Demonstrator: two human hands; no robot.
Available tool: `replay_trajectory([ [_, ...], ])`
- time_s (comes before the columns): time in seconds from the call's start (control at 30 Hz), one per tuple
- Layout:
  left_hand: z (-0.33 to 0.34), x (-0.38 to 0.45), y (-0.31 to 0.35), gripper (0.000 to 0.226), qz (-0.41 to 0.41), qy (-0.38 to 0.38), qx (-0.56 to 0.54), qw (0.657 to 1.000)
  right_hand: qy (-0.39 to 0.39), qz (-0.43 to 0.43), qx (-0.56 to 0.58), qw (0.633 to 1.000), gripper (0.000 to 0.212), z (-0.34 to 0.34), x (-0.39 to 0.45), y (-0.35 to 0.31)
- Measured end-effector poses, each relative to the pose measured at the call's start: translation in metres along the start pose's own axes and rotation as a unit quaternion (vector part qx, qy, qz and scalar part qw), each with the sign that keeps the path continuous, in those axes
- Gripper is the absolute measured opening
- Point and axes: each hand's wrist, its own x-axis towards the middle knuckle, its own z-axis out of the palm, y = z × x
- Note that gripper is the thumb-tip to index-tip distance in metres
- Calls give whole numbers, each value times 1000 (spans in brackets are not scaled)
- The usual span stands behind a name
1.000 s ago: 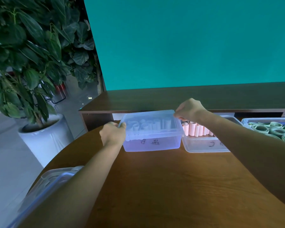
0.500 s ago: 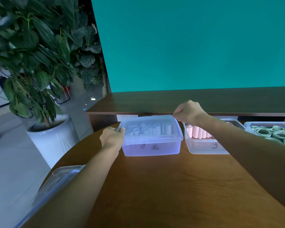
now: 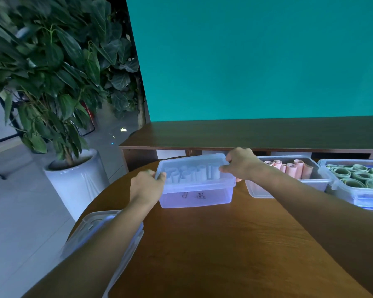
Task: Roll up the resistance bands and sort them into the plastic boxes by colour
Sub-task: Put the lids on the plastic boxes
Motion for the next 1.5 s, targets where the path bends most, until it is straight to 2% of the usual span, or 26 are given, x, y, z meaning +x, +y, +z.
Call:
replay_trajectory([
  [0.3, -2, -3, 2, 37, 19, -30, 21, 999, 20, 41, 75, 996, 37, 10, -8, 8],
  [0.5, 6, 2, -7, 33, 81, -10, 36, 996, 56, 50, 108, 991, 31, 18, -11, 11],
  [0.6, 10, 3, -11, 40, 83, -13, 51, 995, 90, 38, 97, 990, 32, 29, -14, 14],
  [0.7, 9, -1, -11, 34, 84, -26, 34, 996, 114, 28, 118, 986, 33, 37, -16, 17],
  [0.83, 8, -8, -13, 38, 78, -43, 37, 995, 114, 40, 131, 984, 34, 39, -16, 15],
  [0.9, 1, -6, -13, 43, 80, -65, 68, 992, 97, 45, 108, 988, 28, 36, -19, 12],
  [1.0, -19, -7, -8, 55, 84, -113, 112, 984, 77, 31, 10, 996, 25, 27, -30, 2],
  [1.07, -34, -14, -6, 61, 80, -116, 100, 985, 97, 5, -27, 995, 27, 26, -40, -5],
  [1.17, -61, -32, -11, 57, 87, -91, 70, 990, 149, -69, -10, 986, 38, 34, -65, -22],
  [1.23, -84, -50, -21, 51, 105, -89, 66, 988, 127, -116, 9, 985, 39, 44, -87, -40],
  [1.33, -122, -82, -46, 39, 129, -115, 73, 982, 53, -171, 37, 983, 36, 63, -125, -71],
  [1.5, -173, -140, -86, 25, 140, -129, 95, 977, -41, -196, 70, 977, 32, 103, -174, -110],
])
